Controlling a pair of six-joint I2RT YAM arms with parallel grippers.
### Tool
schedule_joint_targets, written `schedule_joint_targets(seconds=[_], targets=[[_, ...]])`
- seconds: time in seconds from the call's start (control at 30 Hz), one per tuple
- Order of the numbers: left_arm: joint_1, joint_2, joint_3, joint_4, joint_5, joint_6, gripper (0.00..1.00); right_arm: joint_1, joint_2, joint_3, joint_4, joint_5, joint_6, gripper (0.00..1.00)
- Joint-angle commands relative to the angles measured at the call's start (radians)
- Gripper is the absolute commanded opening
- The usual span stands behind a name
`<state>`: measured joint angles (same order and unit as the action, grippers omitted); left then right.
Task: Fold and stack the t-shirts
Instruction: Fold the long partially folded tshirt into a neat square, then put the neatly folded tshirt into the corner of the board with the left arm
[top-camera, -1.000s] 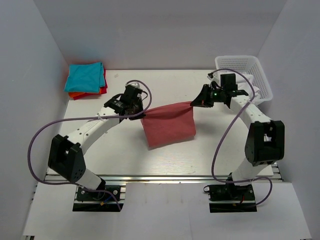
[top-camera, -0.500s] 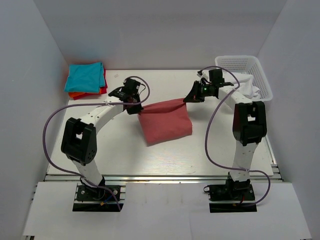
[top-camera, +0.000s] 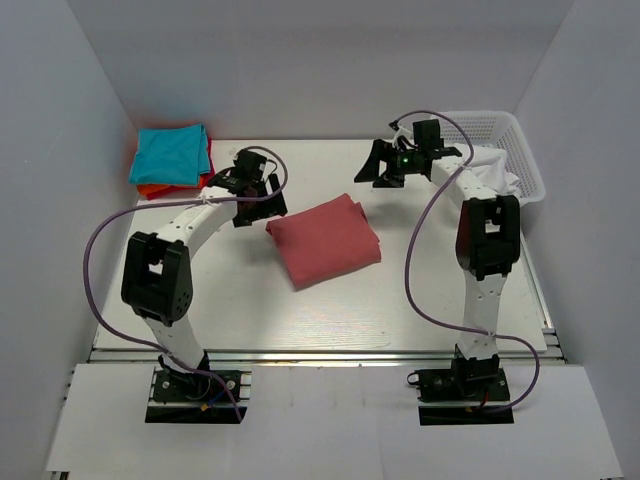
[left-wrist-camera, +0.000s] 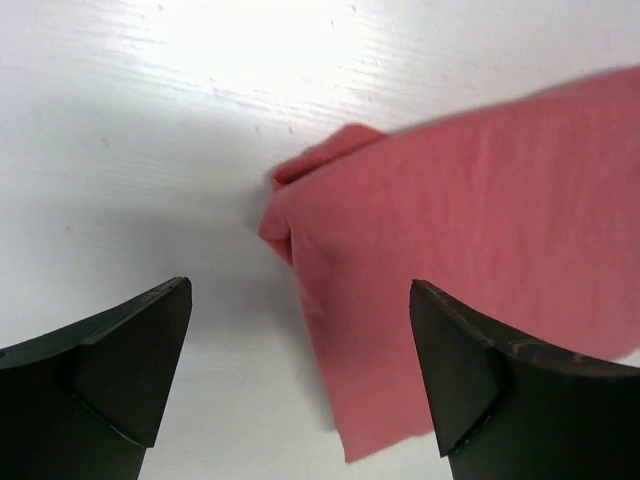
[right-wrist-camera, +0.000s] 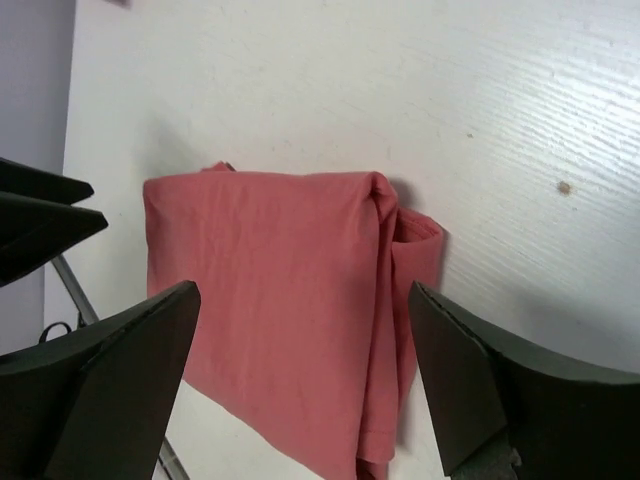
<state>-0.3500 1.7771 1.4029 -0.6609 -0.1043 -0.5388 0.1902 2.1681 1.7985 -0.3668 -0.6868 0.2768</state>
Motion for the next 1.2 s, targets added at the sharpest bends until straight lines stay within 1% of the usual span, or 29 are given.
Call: schedule_joint_targets(seconds=[0.0, 0.07, 0.1, 0.13, 0.17, 0.2, 0.23, 0.27, 0.3, 0.33, 0.37, 0.4, 0.6, 0.63, 0.7, 0.8, 0.83, 0.87, 0.93, 0.97, 1.07, 1.13, 1.17], targets=[[-0.003, -0.126, -0.066, 0.044, 0.064, 0.008, 1.0, 0.011, -0.119, -0.048, -0.005, 0.0, -0.036, 0.9], [-0.003, -0.178, -0.11, 0.101, 0.109, 0.008, 1.0, 0.021, -0.2, -0.106, 0.049, -0.011, -0.028, 0.9], [-0.003, -0.191, -0.133, 0.112, 0.147, 0.008, 1.0, 0.026, -0.221, -0.195, 0.061, -0.029, -0.018, 0.9], [-0.003, -0.203, -0.142, 0.124, 0.169, 0.008, 1.0, 0.029, -0.278, -0.226, 0.107, -0.031, -0.013, 0.9], [-0.02, -0.214, -0.142, 0.144, 0.187, 0.025, 1.0, 0.037, -0.295, -0.284, 0.123, -0.037, -0.007, 0.9], [-0.02, -0.241, -0.169, 0.202, 0.252, 0.034, 1.0, 0.044, -0.313, -0.31, 0.137, -0.048, 0.013, 0.9], [-0.03, -0.242, -0.185, 0.248, 0.309, 0.045, 1.0, 0.045, -0.345, -0.368, 0.196, -0.056, 0.019, 0.9], [-0.03, -0.258, -0.206, 0.306, 0.384, 0.056, 1.0, 0.052, -0.372, -0.416, 0.21, -0.057, 0.028, 0.9], [-0.03, -0.258, -0.247, 0.41, 0.467, 0.056, 1.0, 0.055, -0.381, -0.439, 0.253, -0.072, 0.038, 0.9], [-0.03, -0.258, -0.266, 0.449, 0.482, 0.056, 1.0, 0.058, -0.399, -0.508, 0.303, -0.077, 0.071, 0.9], [-0.03, -0.258, -0.289, 0.477, 0.482, 0.056, 1.0, 0.066, -0.412, -0.53, 0.334, -0.095, 0.082, 0.9], [-0.03, -0.222, -0.289, 0.494, 0.482, 0.056, 1.0, 0.069, -0.418, -0.563, 0.356, -0.1, 0.108, 0.9], [-0.02, -0.052, -0.277, 0.471, 0.443, 0.105, 1.0, 0.084, -0.366, -0.648, 0.451, -0.118, 0.133, 0.9], [-0.008, -0.033, -0.277, 0.462, 0.452, 0.105, 1.0, 0.083, -0.357, -0.659, 0.46, -0.115, 0.142, 0.9], [-0.007, 0.008, -0.268, 0.436, 0.401, 0.114, 1.0, 0.086, -0.315, -0.691, 0.465, -0.09, 0.147, 0.9], [-0.007, 0.034, -0.268, 0.435, 0.365, 0.137, 1.0, 0.086, -0.265, -0.754, 0.494, -0.045, 0.166, 0.9], [-0.007, 0.054, -0.277, 0.448, 0.315, 0.137, 1.0, 0.086, -0.24, -0.763, 0.497, -0.036, 0.176, 0.9], [-0.007, 0.065, -0.277, 0.437, 0.302, 0.137, 1.0, 0.086, -0.229, -0.787, 0.499, -0.037, 0.176, 0.9], [0.002, 0.077, -0.277, 0.437, 0.311, 0.146, 1.0, 0.091, -0.197, -0.804, 0.497, -0.022, 0.182, 0.9], [0.002, 0.09, -0.277, 0.455, 0.311, 0.157, 1.0, 0.098, -0.194, -0.848, 0.525, -0.02, 0.185, 0.9], [0.002, 0.09, -0.277, 0.509, 0.337, 0.2, 1.0, 0.126, -0.224, -0.913, 0.563, -0.016, 0.191, 0.9], [0.002, 0.1, -0.219, 0.509, 0.35, 0.229, 1.0, 0.156, -0.278, -0.935, 0.553, 0.004, 0.179, 0.9], [0.002, 0.11, -0.191, 0.467, 0.35, 0.244, 1.0, 0.164, -0.327, -0.939, 0.546, 0.019, 0.159, 0.9]])
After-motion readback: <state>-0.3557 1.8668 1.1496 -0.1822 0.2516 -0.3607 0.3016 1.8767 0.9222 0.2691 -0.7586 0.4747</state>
